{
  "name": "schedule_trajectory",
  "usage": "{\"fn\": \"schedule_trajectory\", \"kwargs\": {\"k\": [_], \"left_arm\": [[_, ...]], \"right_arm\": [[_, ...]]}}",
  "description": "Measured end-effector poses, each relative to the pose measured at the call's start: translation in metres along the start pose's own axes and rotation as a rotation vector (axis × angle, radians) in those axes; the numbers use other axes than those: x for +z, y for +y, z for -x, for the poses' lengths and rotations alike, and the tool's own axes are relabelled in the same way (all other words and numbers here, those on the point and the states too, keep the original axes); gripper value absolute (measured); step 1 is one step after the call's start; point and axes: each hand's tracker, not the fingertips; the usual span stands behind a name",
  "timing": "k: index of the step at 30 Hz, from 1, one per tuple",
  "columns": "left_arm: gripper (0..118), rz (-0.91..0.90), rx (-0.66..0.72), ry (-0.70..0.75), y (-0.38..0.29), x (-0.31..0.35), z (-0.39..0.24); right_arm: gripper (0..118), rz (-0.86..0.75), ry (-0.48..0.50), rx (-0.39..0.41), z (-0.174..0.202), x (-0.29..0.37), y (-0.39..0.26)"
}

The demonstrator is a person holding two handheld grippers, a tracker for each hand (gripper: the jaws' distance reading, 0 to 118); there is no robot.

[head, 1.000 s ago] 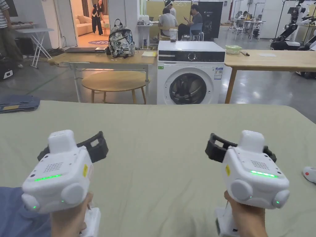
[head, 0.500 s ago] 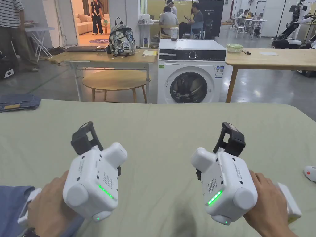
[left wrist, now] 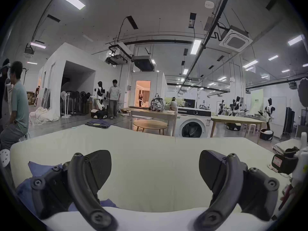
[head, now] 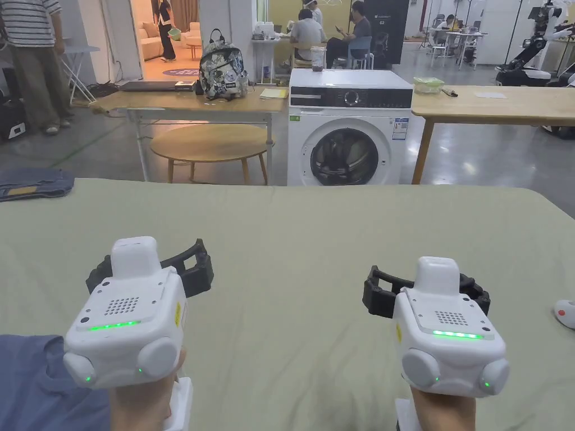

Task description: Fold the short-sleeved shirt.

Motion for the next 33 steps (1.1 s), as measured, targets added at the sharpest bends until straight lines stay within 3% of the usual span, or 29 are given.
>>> {"fn": "schedule_trajectory", "kwargs": {"k": [3, 5, 6, 9, 11, 12, 13, 14, 15, 17, 21, 33], "left_arm": [[106, -0.013, -0.006, 0.01, 0.004, 0.004, -0.003], [98, -0.027, -0.048, 0.03, 0.005, 0.009, -0.006], [94, -0.036, -0.058, 0.026, 0.006, 0.012, -0.008], [84, -0.05, -0.094, 0.016, 0.006, 0.003, -0.007], [82, -0.06, -0.112, 0.012, 0.006, 0.0, -0.007], [78, -0.06, -0.115, 0.007, 0.006, -0.001, -0.006], [70, -0.061, -0.12, 0.007, 0.007, -0.001, -0.008], [61, -0.061, -0.127, 0.01, 0.008, -0.002, -0.008], [50, -0.06, -0.133, 0.011, 0.006, -0.003, -0.008], [17, -0.05, -0.145, 0.019, 0.006, -0.004, -0.008], [1, -0.022, -0.125, 0.012, 0.005, -0.006, -0.006], [0, 0.019, -0.15, 0.006, 0.011, 0.0, -0.001]], "right_arm": [[118, -0.021, 0.004, 0.01, 0.0, 0.0, 0.002], [115, -0.031, 0.004, 0.021, 0.003, 0.006, 0.007], [110, -0.033, 0.001, 0.03, 0.005, 0.009, 0.009], [79, -0.052, 0.001, 0.041, 0.008, 0.015, 0.013], [73, -0.057, -0.007, 0.041, 0.011, 0.019, 0.014], [61, -0.058, -0.008, 0.042, 0.011, 0.021, 0.014], [34, -0.063, -0.027, 0.049, 0.012, 0.015, 0.013], [17, -0.068, -0.036, 0.047, 0.011, 0.015, 0.013], [9, -0.068, -0.041, 0.042, 0.011, 0.016, 0.013], [0, -0.056, -0.031, 0.034, 0.008, 0.013, 0.012], [0, -0.051, -0.017, 0.063, 0.008, 0.014, 0.01], [0, -0.031, -0.014, 0.052, 0.016, 0.013, 0.011]]}}
